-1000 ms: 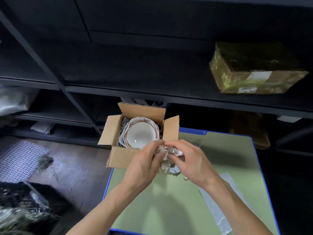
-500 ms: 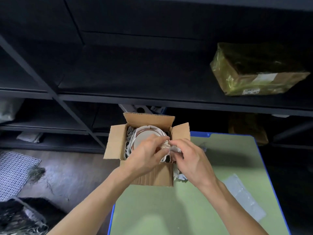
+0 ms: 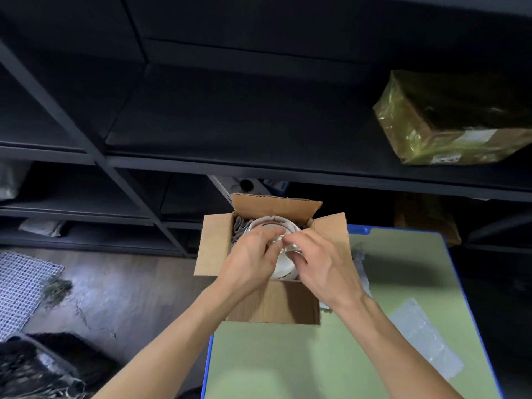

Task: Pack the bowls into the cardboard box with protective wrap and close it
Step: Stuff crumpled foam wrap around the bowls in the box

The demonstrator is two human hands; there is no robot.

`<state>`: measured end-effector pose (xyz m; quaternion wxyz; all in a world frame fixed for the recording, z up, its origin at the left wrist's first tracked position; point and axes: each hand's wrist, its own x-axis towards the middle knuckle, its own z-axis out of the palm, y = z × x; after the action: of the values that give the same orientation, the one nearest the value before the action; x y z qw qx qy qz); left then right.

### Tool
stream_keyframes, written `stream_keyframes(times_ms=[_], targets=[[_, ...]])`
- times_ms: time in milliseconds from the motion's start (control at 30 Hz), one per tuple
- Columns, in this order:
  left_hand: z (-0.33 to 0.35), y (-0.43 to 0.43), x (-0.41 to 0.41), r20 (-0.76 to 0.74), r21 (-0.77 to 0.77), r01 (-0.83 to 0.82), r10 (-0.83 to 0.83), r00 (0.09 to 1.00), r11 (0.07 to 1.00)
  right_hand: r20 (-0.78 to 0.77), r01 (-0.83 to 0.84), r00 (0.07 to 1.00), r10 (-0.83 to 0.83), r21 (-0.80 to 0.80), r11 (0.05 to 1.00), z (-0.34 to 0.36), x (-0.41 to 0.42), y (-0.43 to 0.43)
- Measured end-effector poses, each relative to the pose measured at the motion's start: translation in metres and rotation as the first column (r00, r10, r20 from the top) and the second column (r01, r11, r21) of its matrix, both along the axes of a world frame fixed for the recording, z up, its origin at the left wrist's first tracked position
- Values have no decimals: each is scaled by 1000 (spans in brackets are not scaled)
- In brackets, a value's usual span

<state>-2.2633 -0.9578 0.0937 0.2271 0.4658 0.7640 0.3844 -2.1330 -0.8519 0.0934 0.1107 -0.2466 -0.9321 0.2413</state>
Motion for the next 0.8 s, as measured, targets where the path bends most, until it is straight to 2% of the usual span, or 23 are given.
stream_keyframes(times_ms=[100, 233, 333, 533, 800], targets=[[0, 15, -5, -38, -5, 8, -8, 999, 1000, -16, 127, 992, -126, 171, 977, 4, 2, 0], [0, 43, -17, -59, -45, 89, -92, 994, 995, -76, 283, 959, -273, 245, 927, 4, 3, 17], [-7, 55, -26, -178, -76, 138, -150, 973, 987, -45, 341, 938, -343, 283, 896, -1, -2, 26], [-25, 54, -25, -388, -91, 145, -169, 906, 985, -37, 342, 936, -350, 334, 878, -17, -16, 22], [-36, 56, -21, -456, -66, 76, -98, 885, 995, -27, 500, 858, -512, 266, 824, -26, -20, 21]])
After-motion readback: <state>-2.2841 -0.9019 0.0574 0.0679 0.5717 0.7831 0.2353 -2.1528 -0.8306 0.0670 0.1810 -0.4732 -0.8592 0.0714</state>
